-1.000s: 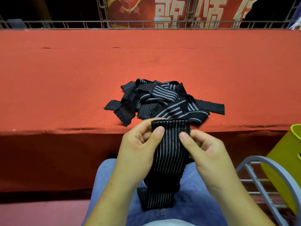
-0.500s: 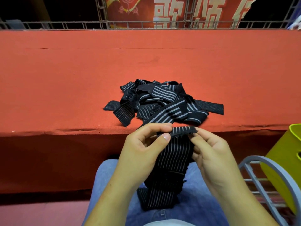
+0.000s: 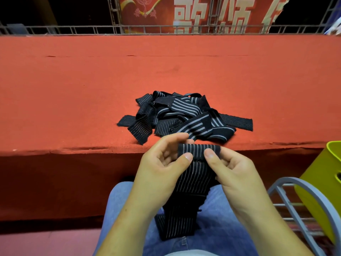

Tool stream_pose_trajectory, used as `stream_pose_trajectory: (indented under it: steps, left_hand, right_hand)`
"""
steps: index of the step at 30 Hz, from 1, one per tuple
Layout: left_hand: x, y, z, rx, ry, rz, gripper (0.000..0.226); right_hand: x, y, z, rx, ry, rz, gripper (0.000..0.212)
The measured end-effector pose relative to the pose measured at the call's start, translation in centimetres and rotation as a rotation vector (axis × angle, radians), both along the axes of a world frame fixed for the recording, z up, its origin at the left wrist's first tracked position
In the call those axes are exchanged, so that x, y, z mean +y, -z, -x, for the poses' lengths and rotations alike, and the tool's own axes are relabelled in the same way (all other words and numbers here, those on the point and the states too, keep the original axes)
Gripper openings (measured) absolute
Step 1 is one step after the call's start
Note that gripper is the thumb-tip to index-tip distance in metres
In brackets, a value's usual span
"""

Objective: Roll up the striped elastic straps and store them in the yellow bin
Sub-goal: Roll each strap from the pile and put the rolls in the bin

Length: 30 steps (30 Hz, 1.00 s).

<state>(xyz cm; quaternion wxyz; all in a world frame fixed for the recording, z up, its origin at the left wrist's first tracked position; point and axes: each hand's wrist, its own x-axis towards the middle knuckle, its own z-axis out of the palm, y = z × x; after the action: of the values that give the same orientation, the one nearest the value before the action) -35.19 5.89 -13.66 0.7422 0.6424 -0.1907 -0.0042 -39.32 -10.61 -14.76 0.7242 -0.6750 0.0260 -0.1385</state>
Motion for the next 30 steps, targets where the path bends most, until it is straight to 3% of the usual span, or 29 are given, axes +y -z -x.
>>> stream_pose_trajectory:
  steps: [6, 10, 12, 15, 16, 22, 30]
  left_hand:
    - [-0.23, 0.54, -0.31, 0.032, 0.020, -0.015, 0.018]
    - [-0.25, 0.54, -0.30, -0.017, -0.001, -0.009, 0.017]
    - [-0.15, 0.44, -0.28, -0.029, -0.023, 0.004, 0.018]
    - [-0.11, 0.30, -0.19, -0.065, -0.047, 0.001, 0.023]
    - [-0.08, 0.28, -0.18, -0.072, -0.051, -0.002, 0.025]
    - [-0.02, 0.42, -0.38, -0.116, -0.060, -0.039, 0.032]
    - [-0.07, 0.11, 0.07, -0.119, -0.047, -0.079, 0.045]
  right_hand:
    - [-0.01, -0.25, -0.01, -0.044, 0.039, 0.030, 0.024]
    - [0.26, -0.25, 0.07, 0.046, -0.001, -0.030, 0.031]
    - [0.42, -0.05, 0.00, 0.108, -0.031, -0.025, 0.051]
    - [0.52, 0.30, -0.12, 0.159, -0.059, 0.000, 0.098]
    - [0.51, 0.36, -0.15, 0.165, -0.065, 0.012, 0.103]
    - [0.30, -0.12, -0.04, 0.133, -0.075, -0.014, 0.060]
    - [0.55, -0.46, -0.05, 0.061, -0.050, -0.047, 0.057]
